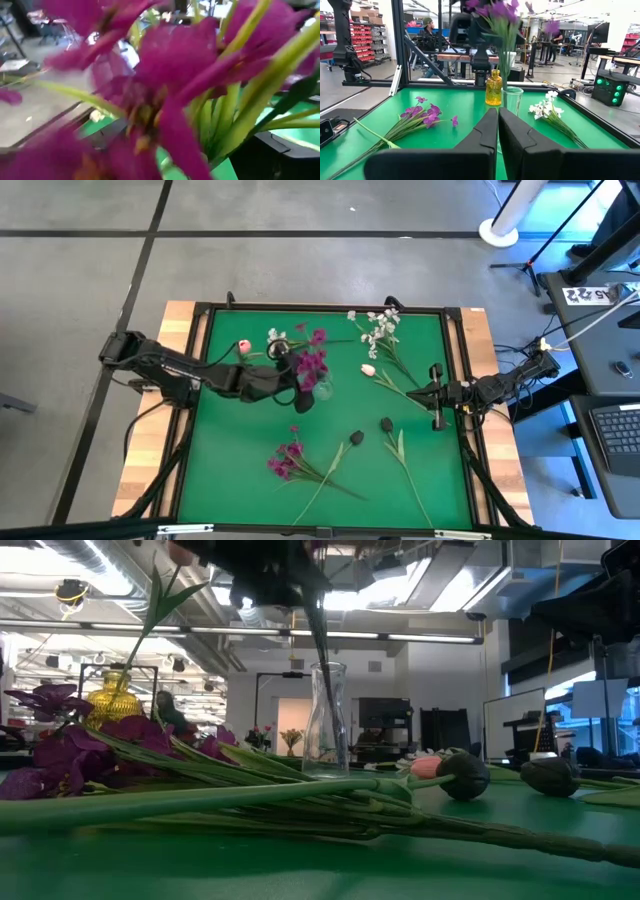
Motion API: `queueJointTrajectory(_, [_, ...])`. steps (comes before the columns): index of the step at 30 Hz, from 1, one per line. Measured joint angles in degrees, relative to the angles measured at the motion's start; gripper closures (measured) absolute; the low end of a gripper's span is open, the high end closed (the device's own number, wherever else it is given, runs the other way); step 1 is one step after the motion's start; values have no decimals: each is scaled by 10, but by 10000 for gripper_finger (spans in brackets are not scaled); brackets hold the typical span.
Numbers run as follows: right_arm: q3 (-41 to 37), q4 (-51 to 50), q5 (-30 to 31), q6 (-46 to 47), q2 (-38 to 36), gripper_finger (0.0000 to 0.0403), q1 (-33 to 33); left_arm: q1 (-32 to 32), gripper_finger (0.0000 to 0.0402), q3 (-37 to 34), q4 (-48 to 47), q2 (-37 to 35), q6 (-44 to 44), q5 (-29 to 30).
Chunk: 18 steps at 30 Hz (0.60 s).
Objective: Sort flowers into vase by color
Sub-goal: Put the left purple flowers into the transparent vase
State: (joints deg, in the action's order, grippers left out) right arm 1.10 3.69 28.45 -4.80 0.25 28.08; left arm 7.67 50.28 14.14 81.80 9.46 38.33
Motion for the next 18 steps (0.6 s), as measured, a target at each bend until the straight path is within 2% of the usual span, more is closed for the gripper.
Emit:
queueJointTrajectory(8, [-1,15,5,0,0,386,0,-4,130,0,-7,0,9,-1])
queueJointTrajectory(13, [-1,122,45,-7,0,386,0,-4,130,0,-7,0,9,-1])
queueJointTrajectory(18, [-1,225,77,-132,0,386,0,-4,130,0,-6,0,7,-1])
